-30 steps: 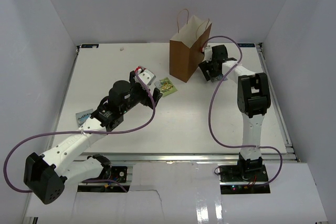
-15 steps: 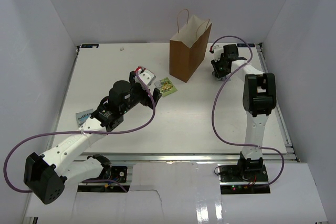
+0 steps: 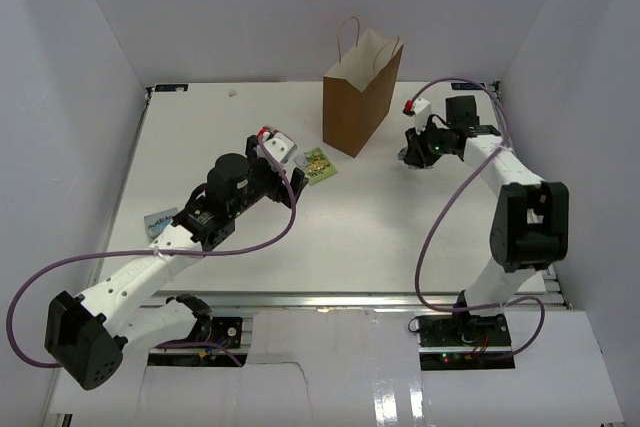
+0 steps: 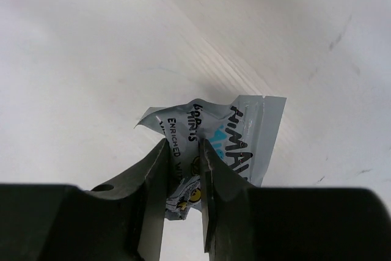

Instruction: Place the snacks into the paper bag

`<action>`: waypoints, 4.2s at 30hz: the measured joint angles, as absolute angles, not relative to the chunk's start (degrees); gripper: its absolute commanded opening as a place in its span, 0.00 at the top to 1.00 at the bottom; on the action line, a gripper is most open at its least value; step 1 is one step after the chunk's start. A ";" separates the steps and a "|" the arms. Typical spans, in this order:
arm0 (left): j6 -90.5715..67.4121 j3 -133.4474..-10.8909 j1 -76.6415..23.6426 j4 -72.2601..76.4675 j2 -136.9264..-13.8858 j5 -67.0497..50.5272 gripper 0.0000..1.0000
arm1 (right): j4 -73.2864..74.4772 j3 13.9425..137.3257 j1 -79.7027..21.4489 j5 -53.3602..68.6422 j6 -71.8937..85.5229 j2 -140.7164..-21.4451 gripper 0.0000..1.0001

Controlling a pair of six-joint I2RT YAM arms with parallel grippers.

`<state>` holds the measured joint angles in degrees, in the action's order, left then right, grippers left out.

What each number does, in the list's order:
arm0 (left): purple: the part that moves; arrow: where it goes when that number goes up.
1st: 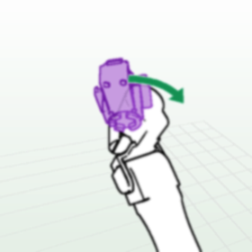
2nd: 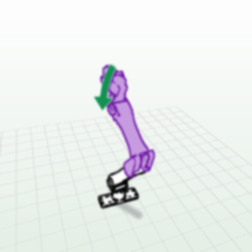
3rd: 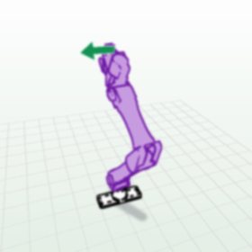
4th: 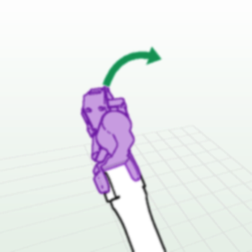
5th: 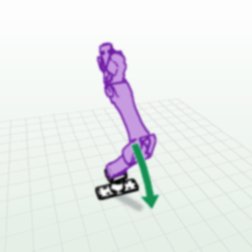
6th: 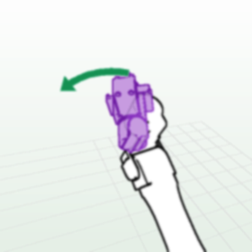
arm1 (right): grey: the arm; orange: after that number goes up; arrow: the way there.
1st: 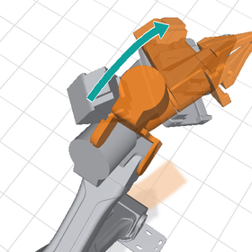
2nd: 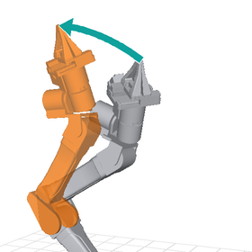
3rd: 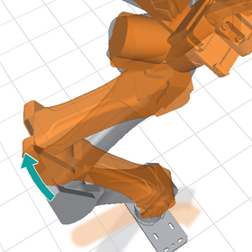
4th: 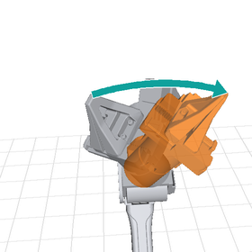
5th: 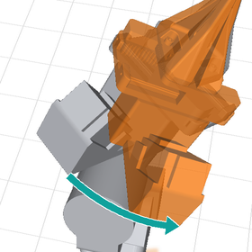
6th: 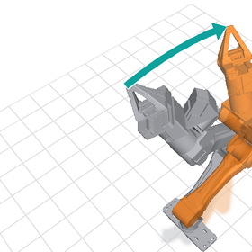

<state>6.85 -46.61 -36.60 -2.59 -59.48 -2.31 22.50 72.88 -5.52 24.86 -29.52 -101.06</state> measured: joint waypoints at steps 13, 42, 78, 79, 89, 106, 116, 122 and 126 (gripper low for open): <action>6.85 -46.61 -36.60 -2.59 -59.20 -1.93 0.02 | 28.53 85.71 -18.63 45.30 -31.51 -86.24 0.92; 8.38 -46.61 -36.60 -3.46 -61.47 1.13 0.02 | 2.15 112.84 -22.52 5.87 9.98 -110.85 0.79; -20.12 -51.57 -27.44 -4.91 -77.34 -2.37 0.02 | 7.64 48.38 -4.05 43.24 -17.32 -60.40 0.05; -23.16 -52.86 -26.57 -6.35 -79.13 -1.93 0.02 | 8.01 47.51 -1.98 43.29 -16.58 -60.47 0.05; -40.69 -68.42 -25.63 -20.27 -96.07 7.07 0.02 | 5.93 47.03 -0.60 45.12 -13.61 -57.93 0.06; -45.67 -92.58 -27.51 -30.92 -121.49 7.25 0.05 | 5.54 46.02 -0.62 43.59 -14.44 -57.47 0.06; -47.29 -106.67 -31.62 -42.22 -130.37 14.70 0.09 | 5.50 45.95 -0.62 42.76 -15.51 -57.47 0.07; -47.86 -108.09 -31.70 -45.28 -131.46 17.37 0.27 | 5.45 45.95 -0.62 42.61 -15.53 -57.47 0.07; -47.51 -108.51 -31.70 -45.89 -131.92 18.31 0.37 | 5.45 45.95 -0.60 42.59 -15.53 -57.47 0.07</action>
<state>-47.51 -108.51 -31.70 -45.89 -131.92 18.31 5.45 45.95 -0.60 42.59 -15.53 -57.47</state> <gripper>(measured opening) 0.660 0.933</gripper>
